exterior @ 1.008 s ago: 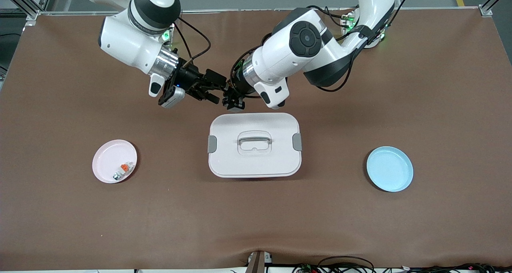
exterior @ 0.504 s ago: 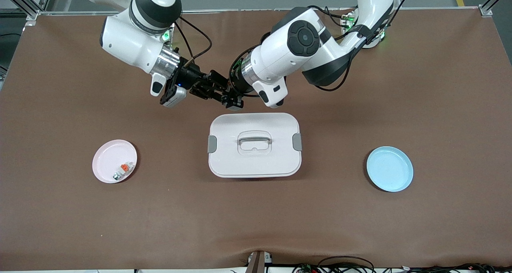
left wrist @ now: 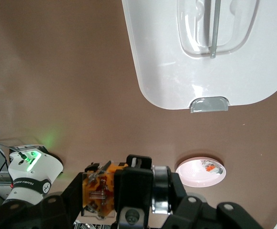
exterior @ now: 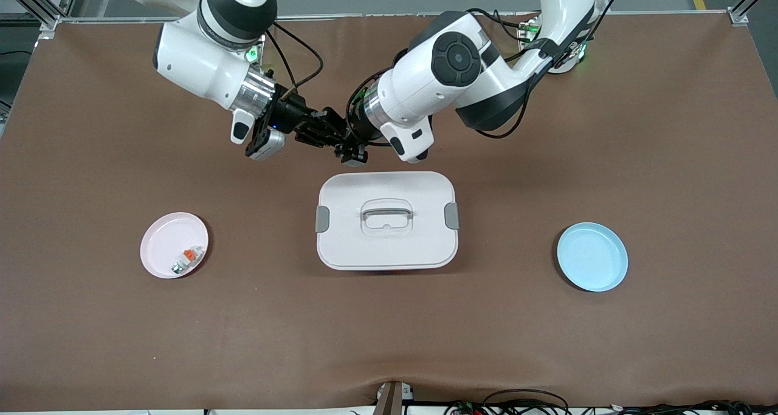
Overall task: Transfer orange switch to right arm and place
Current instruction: 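Close the right gripper on the switch and open the left gripper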
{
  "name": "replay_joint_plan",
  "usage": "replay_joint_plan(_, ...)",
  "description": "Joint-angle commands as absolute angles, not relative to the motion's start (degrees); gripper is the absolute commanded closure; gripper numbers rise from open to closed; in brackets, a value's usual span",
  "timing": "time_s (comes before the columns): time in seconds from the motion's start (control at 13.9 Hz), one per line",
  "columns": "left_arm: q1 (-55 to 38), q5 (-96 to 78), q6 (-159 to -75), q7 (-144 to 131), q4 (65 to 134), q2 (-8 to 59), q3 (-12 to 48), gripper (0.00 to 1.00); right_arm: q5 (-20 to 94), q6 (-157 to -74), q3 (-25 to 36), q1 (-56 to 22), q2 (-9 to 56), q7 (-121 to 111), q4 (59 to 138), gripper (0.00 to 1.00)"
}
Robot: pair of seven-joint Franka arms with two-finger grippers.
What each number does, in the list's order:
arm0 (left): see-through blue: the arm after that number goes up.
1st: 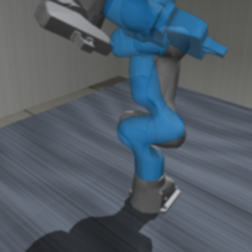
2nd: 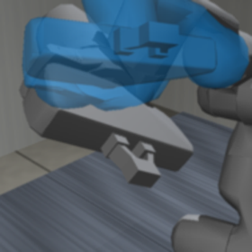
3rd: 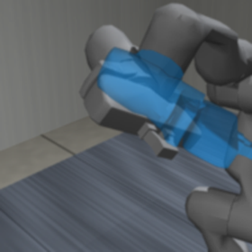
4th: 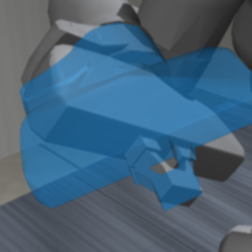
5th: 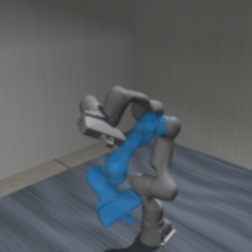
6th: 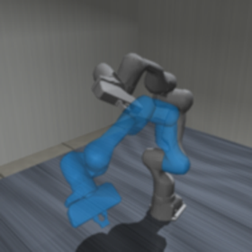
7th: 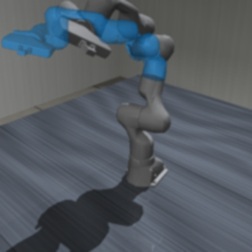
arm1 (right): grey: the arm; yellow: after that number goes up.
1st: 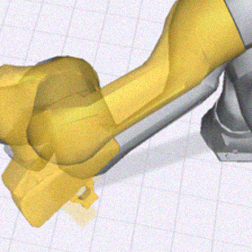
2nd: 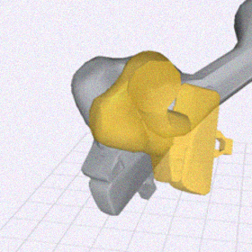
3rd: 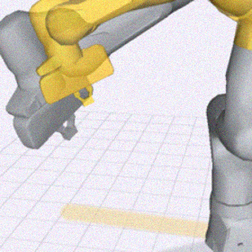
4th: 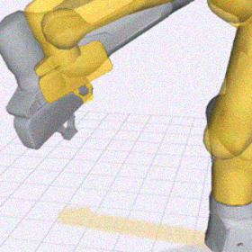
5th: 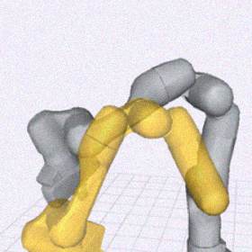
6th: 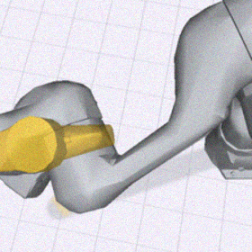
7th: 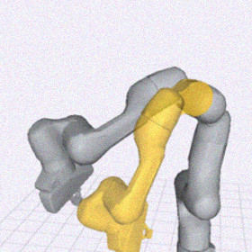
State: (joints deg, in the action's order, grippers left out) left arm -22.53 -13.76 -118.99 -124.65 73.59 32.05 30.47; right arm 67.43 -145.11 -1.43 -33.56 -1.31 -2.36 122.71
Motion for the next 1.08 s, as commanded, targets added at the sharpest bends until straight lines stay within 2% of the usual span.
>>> replay_joint_plan(0.0, -23.38, -15.03, -118.65, -124.01, 72.60, 32.25, 30.50, 1.00, 69.08, -145.63, -1.14, -34.89, -2.72, -1.14, 123.93, 1.00)
replay_joint_plan(0.14, -23.29, -15.03, -118.65, -124.10, 72.60, 32.34, 30.50, 1.00, 69.08, -145.63, -1.23, -34.89, -2.72, -0.97, 123.93, 1.00)
replay_joint_plan(0.22, -23.29, -15.12, -118.65, -124.10, 72.60, 32.26, 30.50, 0.89, 69.08, -145.63, -1.23, -34.98, -2.72, -0.97, 123.93, 1.00)
replay_joint_plan(0.36, -23.12, -15.03, -118.65, -124.10, 72.51, 31.91, 30.50, 0.40, 69.08, -145.55, -1.14, -34.89, -2.72, -0.97, 123.84, 1.00)
replay_joint_plan(0.43, -22.85, -15.03, -118.48, -123.84, 72.51, 31.64, 30.50, 0.00, 69.08, -145.55, -1.14, -34.89, -2.72, -0.97, 123.84, 1.00)
replay_joint_plan(0.86, -22.24, -14.07, -118.30, -123.49, 72.51, 29.80, 29.97, 0.00, 68.91, -145.28, -1.06, -34.81, -2.72, -1.32, 123.23, 1.00)
replay_joint_plan(1.01, -21.10, -12.75, -115.60, -122.96, 72.51, 29.71, 29.27, 0.00, 65.07, -142.58, -0.88, -34.19, -2.72, -3.07, 122.09, 1.00)
